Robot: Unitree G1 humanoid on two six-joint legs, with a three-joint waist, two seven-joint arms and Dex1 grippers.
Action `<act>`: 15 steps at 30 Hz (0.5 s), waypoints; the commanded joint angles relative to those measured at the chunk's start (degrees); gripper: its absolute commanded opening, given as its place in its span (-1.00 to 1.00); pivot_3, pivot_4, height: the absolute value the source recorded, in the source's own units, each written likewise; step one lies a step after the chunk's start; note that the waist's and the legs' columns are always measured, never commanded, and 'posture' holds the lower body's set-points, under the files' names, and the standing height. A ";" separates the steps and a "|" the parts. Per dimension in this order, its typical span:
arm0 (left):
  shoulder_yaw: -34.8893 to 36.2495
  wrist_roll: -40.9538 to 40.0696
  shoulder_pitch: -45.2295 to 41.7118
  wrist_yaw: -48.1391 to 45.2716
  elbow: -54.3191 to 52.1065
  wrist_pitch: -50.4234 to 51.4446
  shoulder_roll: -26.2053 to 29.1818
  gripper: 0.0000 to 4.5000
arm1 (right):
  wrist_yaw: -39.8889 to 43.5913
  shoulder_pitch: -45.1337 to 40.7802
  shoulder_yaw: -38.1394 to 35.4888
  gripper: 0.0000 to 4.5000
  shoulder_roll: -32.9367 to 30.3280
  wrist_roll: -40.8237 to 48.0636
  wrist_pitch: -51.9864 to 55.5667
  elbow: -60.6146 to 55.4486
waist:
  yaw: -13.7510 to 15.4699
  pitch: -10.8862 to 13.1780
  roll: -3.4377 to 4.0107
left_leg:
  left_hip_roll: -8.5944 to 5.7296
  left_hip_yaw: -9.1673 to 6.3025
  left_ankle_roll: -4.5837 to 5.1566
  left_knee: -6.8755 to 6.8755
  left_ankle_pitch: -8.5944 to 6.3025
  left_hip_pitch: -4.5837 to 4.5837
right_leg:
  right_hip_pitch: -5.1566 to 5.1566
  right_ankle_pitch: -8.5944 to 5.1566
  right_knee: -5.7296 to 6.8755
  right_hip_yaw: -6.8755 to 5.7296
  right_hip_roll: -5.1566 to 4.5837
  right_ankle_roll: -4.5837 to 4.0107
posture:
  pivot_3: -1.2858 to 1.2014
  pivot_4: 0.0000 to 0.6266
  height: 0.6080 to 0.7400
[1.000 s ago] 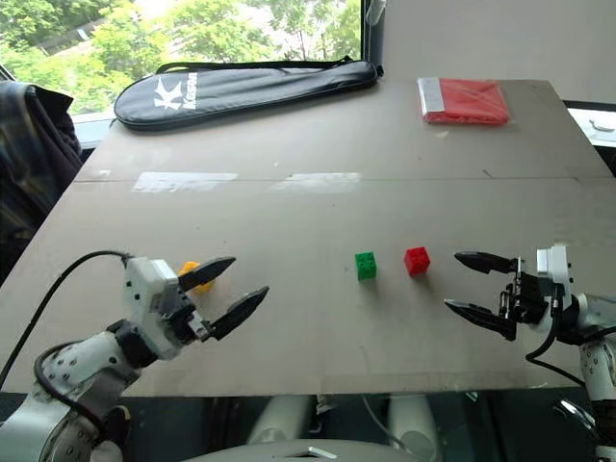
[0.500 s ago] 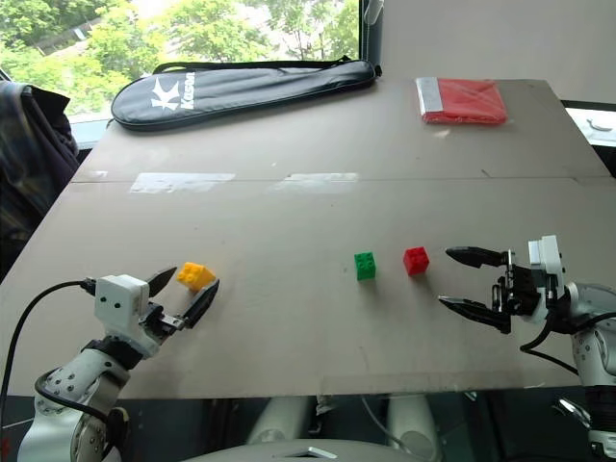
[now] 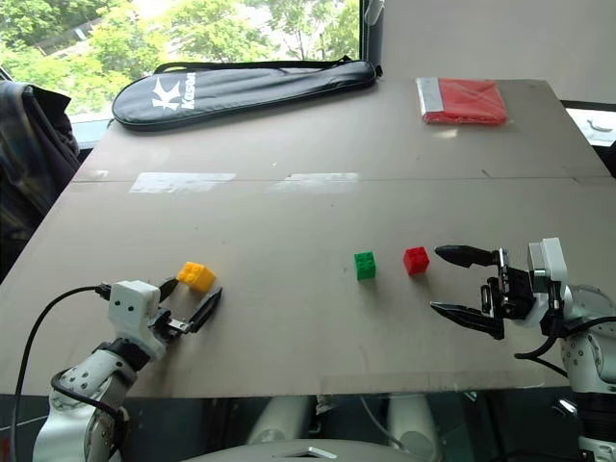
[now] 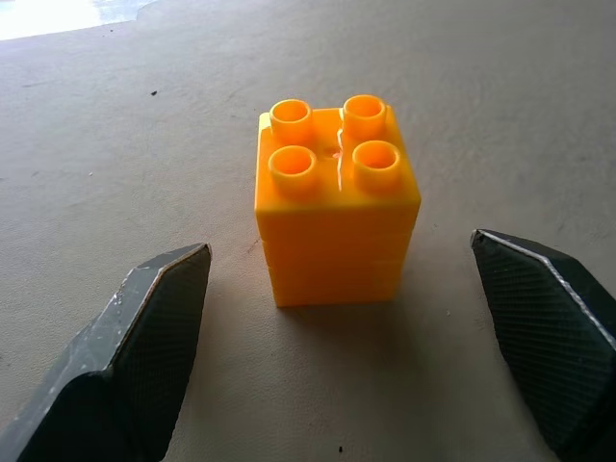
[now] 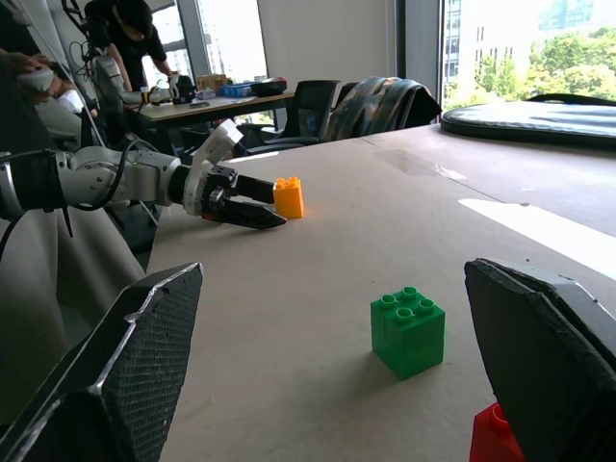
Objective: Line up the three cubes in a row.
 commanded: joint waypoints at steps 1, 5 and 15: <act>-0.83 -0.04 -1.15 -0.36 0.27 -0.76 0.83 0.97 | 0.71 -0.92 -0.36 1.00 -0.20 0.68 -0.67 -1.88 | 0.01 0.00 0.00 | 0.00 0.00 0.00 0.00 0.00 0.00 | 0.00 0.00 0.00 0.00 -0.01 0.00 | 0.03 -0.52 0.31; -1.35 -0.13 -1.70 -0.38 0.78 -0.87 1.09 0.25 | 1.30 -1.17 -0.38 1.00 -0.35 -0.21 -1.58 -1.37 | -0.04 0.00 0.00 | 0.00 -0.01 0.00 0.00 0.00 0.00 | 0.00 0.01 0.00 -0.01 0.00 0.01 | 0.03 -0.52 0.31; -7.62 0.27 -7.26 -6.58 1.41 -1.78 4.69 -0.41 | 0.05 0.07 -1.04 1.00 -0.29 -1.31 -2.16 -1.15 | 0.21 0.00 0.00 | -0.02 -0.03 0.00 -0.01 0.00 -0.02 | 0.00 0.01 0.00 -0.07 -0.22 0.01 | 0.03 -0.52 0.31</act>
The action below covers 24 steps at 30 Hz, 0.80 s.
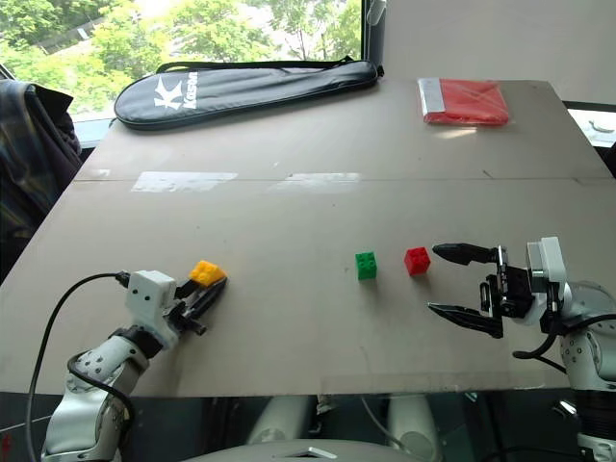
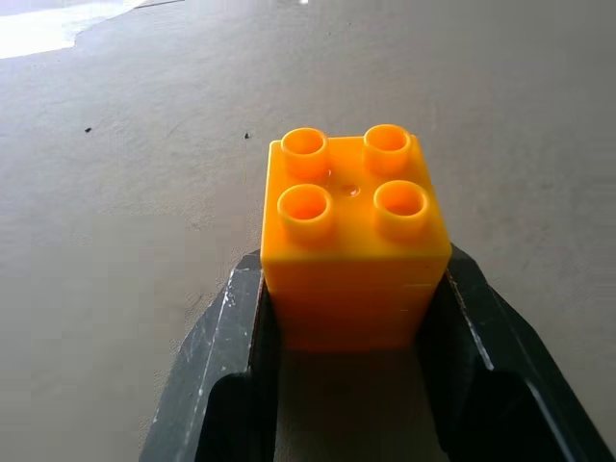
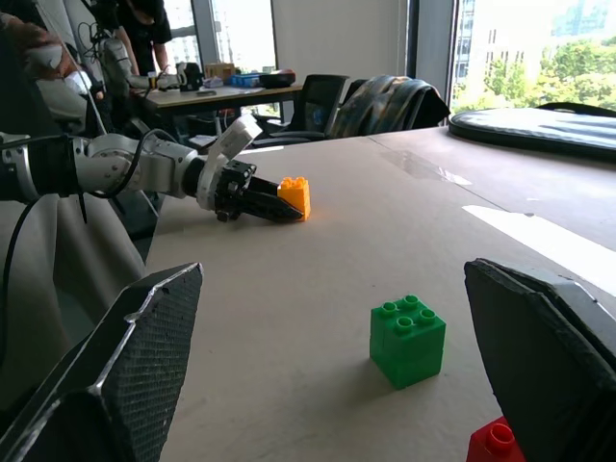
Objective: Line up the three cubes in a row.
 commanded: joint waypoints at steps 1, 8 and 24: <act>-4.43 0.29 -3.70 -5.19 -0.24 -1.40 2.51 -0.41 | -0.77 0.67 -1.05 1.00 -0.39 -0.10 -0.56 -0.68 | -0.06 0.00 0.00 | -0.01 -0.01 0.00 0.00 0.00 -0.01 | 0.00 0.00 0.00 -0.01 0.07 0.00 | 0.03 -0.52 0.31; -17.50 0.61 -20.30 -19.60 6.43 -1.78 5.38 -0.41 | -1.57 2.73 -1.50 1.00 -0.41 -1.88 -1.68 0.94 | -0.14 0.00 0.00 | -0.03 0.03 0.00 0.00 0.01 -0.02 | 0.00 0.09 0.00 0.03 0.25 0.13 | 0.03 -0.52 0.31; -29.79 8.54 -45.35 -39.20 35.89 -14.88 3.25 -0.41 | -3.76 8.78 -3.95 1.00 0.71 -1.58 -5.78 -0.64 | -0.35 0.01 -0.01 | -0.03 0.04 0.01 0.00 0.01 -0.03 | -0.01 0.13 0.00 0.04 0.33 0.23 | 0.03 -0.52 0.31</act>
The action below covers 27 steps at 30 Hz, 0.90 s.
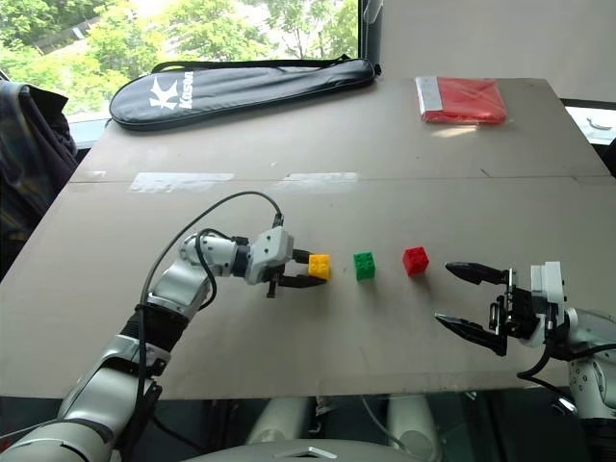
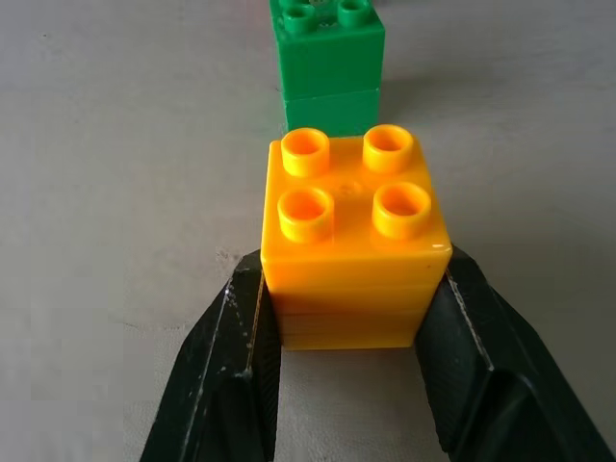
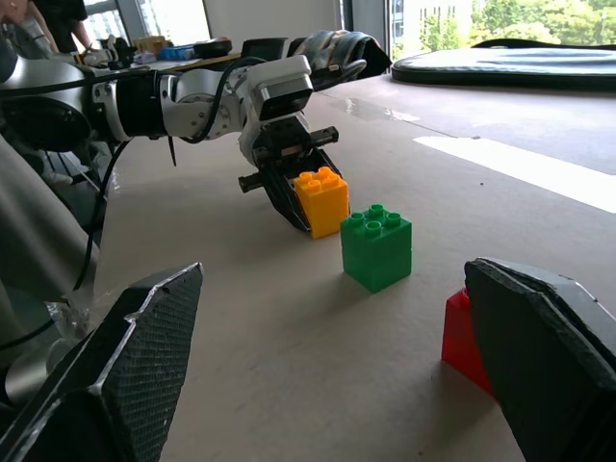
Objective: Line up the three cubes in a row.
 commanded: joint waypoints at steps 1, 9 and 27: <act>0.39 0.06 -0.85 -1.63 1.47 -2.10 -0.19 -0.41 | -0.59 1.12 -2.13 1.00 0.15 0.98 -1.50 -2.42 | -0.03 0.00 0.00 | 0.00 0.00 0.00 0.00 0.00 0.01 | 0.00 0.00 0.00 0.00 0.00 0.00 | 0.03 -0.52 0.31; 0.92 -0.62 -0.10 -2.93 1.67 0.36 -0.32 0.58 | -1.39 1.47 -1.94 1.00 0.75 0.80 -2.73 -2.20 | 0.02 0.00 0.00 | 0.02 -0.01 0.00 0.00 0.00 0.02 | 0.00 0.00 0.02 -0.01 0.01 0.00 | 0.03 -0.52 0.31; 15.47 -8.81 22.27 13.81 -25.78 12.47 4.58 0.98 | -6.93 3.53 -1.79 1.00 0.62 -4.34 -2.96 2.58 | 0.01 0.00 0.03 | 0.06 0.00 -0.01 -0.05 0.00 0.00 | -0.07 0.00 0.03 0.06 -0.08 0.00 | 0.03 -0.52 0.31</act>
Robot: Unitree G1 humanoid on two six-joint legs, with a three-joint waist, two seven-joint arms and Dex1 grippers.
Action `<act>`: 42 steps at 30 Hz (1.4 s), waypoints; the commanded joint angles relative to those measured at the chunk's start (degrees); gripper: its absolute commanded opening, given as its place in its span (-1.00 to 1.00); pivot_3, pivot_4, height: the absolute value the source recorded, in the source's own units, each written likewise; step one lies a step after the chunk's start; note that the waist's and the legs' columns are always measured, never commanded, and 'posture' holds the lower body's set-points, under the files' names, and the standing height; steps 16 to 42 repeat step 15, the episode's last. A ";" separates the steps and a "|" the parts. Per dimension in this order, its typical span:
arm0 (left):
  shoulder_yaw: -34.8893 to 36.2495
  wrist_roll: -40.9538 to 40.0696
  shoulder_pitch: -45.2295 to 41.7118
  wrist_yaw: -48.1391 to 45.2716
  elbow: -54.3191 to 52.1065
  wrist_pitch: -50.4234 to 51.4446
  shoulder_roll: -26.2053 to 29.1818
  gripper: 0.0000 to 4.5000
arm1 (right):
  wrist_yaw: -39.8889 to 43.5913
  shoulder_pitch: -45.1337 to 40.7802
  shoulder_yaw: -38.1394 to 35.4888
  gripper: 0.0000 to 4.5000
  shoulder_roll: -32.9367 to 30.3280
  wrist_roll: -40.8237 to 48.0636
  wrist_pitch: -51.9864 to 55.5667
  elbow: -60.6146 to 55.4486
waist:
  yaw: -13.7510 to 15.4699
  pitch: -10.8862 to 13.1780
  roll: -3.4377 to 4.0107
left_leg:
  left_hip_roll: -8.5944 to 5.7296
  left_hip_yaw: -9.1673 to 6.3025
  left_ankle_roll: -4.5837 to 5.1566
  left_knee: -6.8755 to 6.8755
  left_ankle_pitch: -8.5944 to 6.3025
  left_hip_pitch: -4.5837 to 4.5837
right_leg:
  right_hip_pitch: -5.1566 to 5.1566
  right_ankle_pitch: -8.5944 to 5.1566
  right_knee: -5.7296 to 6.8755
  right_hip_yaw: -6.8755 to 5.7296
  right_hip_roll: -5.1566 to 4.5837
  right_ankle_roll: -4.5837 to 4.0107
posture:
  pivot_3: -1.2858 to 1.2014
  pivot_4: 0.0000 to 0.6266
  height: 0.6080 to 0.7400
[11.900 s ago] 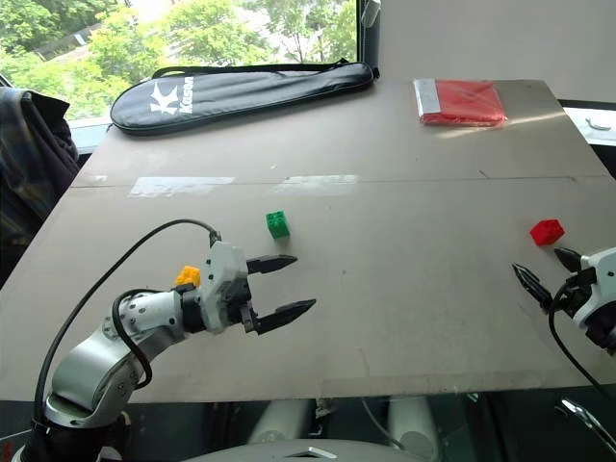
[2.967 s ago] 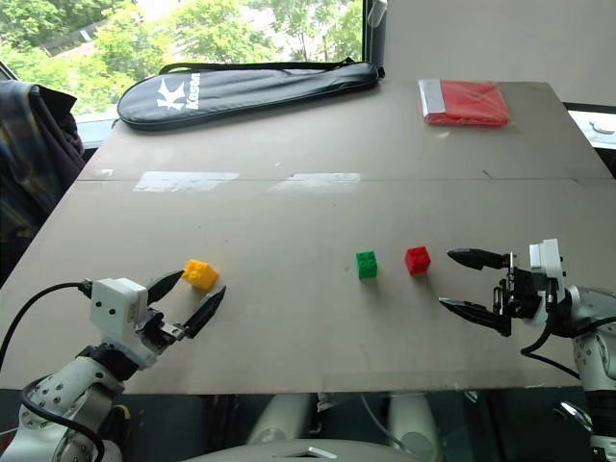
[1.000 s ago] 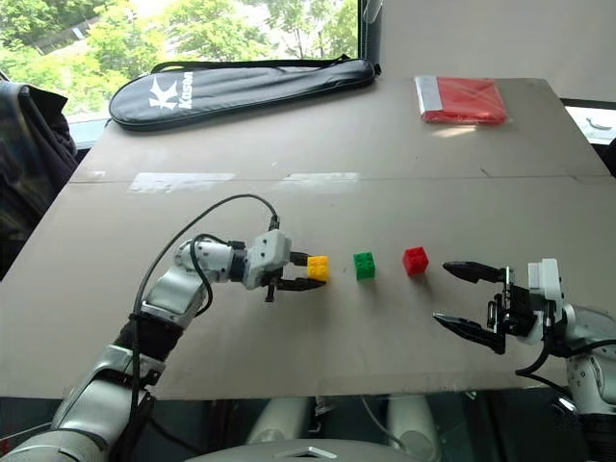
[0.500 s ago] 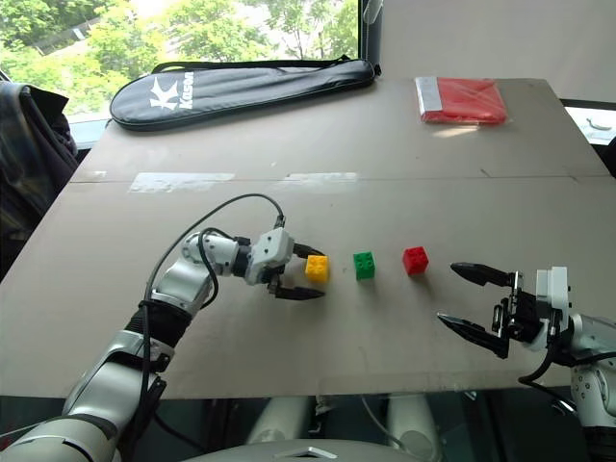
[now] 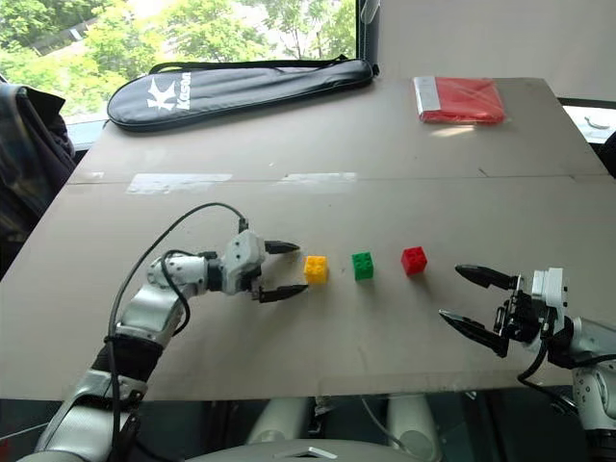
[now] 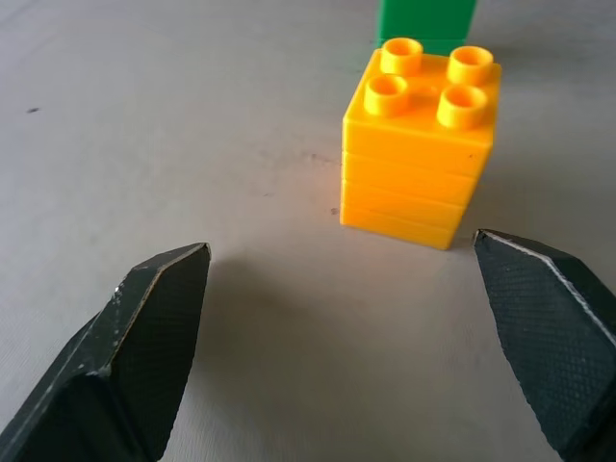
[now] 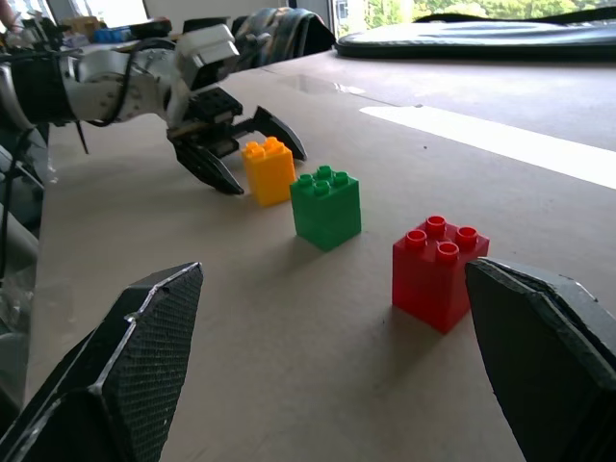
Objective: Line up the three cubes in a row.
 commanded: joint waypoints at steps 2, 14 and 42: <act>6.57 -6.74 10.18 5.03 -16.12 7.97 1.59 0.98 | -1.96 0.69 -1.21 1.00 -0.13 -1.98 -1.74 1.97 | 0.07 0.01 0.01 | 0.00 0.00 0.00 0.00 0.00 -0.01 | 0.00 0.00 -0.04 0.00 -0.29 0.00 | 0.03 -0.52 0.31; 10.86 -3.90 32.36 21.55 -30.56 10.89 -3.01 0.98 | -5.66 -1.22 -0.98 1.00 -0.39 -6.76 -4.54 9.17 | 0.11 -0.03 0.07 | -0.01 0.02 0.00 -0.01 0.01 0.14 | 0.10 -0.16 -0.01 0.00 -0.23 -0.21 | 0.03 -0.52 0.31; 10.55 -4.38 33.03 21.95 -31.14 11.27 -3.40 0.98 | -5.53 -0.84 -0.73 1.00 -0.42 -7.05 -4.91 9.20 | 0.11 -0.03 0.07 | -0.01 0.02 0.00 -0.01 0.01 0.13 | 0.10 -0.16 -0.01 0.00 -0.21 -0.21 | 0.03 -0.52 0.31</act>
